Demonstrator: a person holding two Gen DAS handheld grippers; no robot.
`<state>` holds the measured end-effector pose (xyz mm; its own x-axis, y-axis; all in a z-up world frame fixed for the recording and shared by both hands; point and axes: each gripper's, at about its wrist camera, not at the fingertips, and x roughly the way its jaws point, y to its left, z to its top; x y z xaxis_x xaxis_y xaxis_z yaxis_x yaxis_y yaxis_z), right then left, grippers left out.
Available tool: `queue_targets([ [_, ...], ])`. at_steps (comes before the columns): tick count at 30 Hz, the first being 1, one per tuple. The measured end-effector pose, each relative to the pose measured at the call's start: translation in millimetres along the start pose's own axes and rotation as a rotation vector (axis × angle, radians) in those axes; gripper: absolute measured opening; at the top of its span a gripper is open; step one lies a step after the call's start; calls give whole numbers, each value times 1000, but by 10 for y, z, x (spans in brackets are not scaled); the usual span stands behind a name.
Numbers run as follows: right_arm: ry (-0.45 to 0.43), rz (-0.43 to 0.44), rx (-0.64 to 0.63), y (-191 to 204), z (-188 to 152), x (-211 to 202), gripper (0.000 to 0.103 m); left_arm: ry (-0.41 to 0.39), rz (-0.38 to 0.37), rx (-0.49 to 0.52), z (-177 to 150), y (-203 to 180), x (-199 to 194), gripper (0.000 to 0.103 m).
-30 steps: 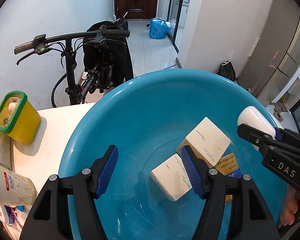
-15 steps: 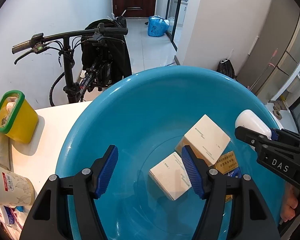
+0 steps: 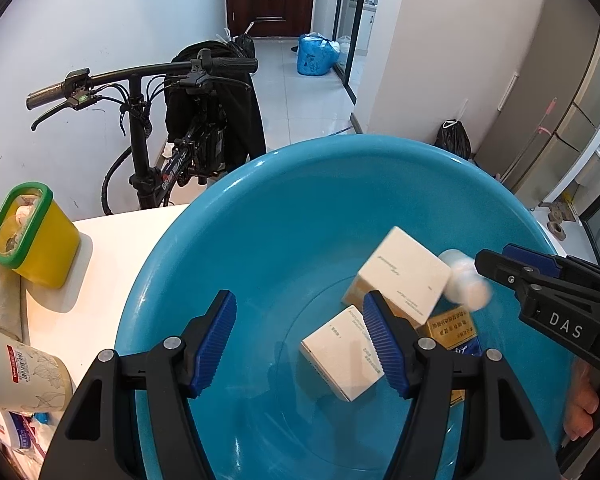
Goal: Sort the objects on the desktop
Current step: 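Open both grippers to drop the cream box and white bottle into the basin, then raise both grippers up and away from the blue basin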
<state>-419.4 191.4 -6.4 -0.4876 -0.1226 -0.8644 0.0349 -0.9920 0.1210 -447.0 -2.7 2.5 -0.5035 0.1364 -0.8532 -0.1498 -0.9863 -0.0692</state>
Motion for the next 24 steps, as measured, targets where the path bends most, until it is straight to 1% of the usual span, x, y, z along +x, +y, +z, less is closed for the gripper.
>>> queue_targets([
  [5,-11,-9,-1,1,7,-24,39,-14,-11,-8,25,30,-30,68],
  [10,-40,-18,-19,22,9,-132,39,-64,-17,-35,52,86,-163,68],
  [13,-65,-18,-27,55,15,-221,40,-101,-11,-45,68,116,-272,68],
  [16,-102,-23,-30,76,17,-334,43,-144,10,-44,72,122,-394,68],
  [21,-179,-53,-45,155,13,-553,44,-234,17,-43,59,127,-653,68],
  [24,-230,-71,-61,225,8,-701,47,-294,21,-38,38,121,-849,68],
])
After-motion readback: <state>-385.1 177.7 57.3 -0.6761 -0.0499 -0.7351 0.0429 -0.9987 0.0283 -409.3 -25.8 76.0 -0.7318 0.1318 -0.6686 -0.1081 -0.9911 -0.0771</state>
